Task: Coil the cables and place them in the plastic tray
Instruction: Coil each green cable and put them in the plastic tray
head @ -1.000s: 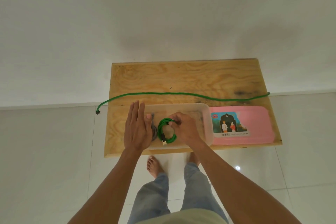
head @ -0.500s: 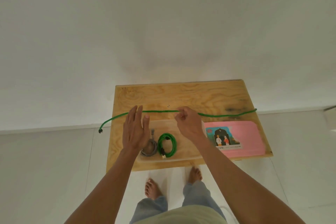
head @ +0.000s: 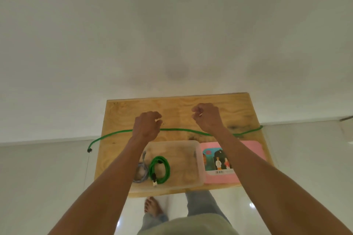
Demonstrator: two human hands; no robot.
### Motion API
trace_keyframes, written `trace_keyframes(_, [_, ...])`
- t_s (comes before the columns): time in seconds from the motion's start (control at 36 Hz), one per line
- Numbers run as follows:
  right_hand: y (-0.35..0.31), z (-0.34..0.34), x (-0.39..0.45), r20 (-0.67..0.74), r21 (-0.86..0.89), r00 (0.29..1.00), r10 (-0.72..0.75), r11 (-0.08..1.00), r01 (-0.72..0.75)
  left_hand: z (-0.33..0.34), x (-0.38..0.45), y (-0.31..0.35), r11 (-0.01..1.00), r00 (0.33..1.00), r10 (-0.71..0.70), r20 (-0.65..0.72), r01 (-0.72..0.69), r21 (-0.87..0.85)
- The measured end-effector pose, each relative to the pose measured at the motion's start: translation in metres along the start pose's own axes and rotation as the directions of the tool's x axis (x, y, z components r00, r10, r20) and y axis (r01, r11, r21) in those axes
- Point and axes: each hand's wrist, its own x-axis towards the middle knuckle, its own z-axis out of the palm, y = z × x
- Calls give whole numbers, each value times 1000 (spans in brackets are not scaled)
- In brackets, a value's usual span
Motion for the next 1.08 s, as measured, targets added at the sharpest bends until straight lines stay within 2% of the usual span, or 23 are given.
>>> trace_keyframes(0.14, [51, 11, 30, 225, -198, 970, 97, 979, -52, 28, 23, 11, 984, 983, -84, 166, 56, 170])
trace_keyframes(0.25, [74, 17, 40, 389, -302, 918, 78, 952, 48, 49, 40, 17, 950, 945, -179, 274, 93, 299])
trace_keyframes(0.31, [79, 21, 41, 425, -335, 903, 67, 938, 88, 57, 45, 21, 917, 923, -215, 319, 79, 390])
trace_keyframes(0.36, [87, 25, 49, 442, -326, 892, 89, 943, 67, 67, 54, 24, 899, 915, -254, 314, 103, 426])
trace_keyframes(0.47, [85, 27, 50, 473, -324, 880, 45, 937, 127, 73, 60, 24, 856, 933, -232, 276, 61, 513])
trace_keyframes(0.53, [84, 29, 51, 473, -347, 881, 10, 921, 176, 71, 60, 28, 868, 930, -237, 280, 74, 491])
trace_keyframes(0.67, [63, 25, 56, 404, -308, 912, -70, 928, 208, 46, 67, 30, 967, 942, -238, 237, 206, 151])
trace_keyframes(0.81, [3, 18, 59, 204, -211, 949, -241, 936, 283, -3, 68, 50, 988, 995, -68, 76, 78, -134])
trace_keyframes(0.92, [-56, 5, 54, 30, -95, 933, -359, 928, 361, -48, 56, 57, 973, 994, 31, -105, -54, -223])
trace_keyframes(1.0, [-94, -8, 46, -126, 31, 912, -391, 917, 398, -82, 38, 45, 966, 971, 43, -234, -100, -238])
trace_keyframes(1.08, [-129, -24, 34, -293, 117, 872, -391, 891, 439, -108, 15, 16, 962, 953, 10, -302, -92, -257])
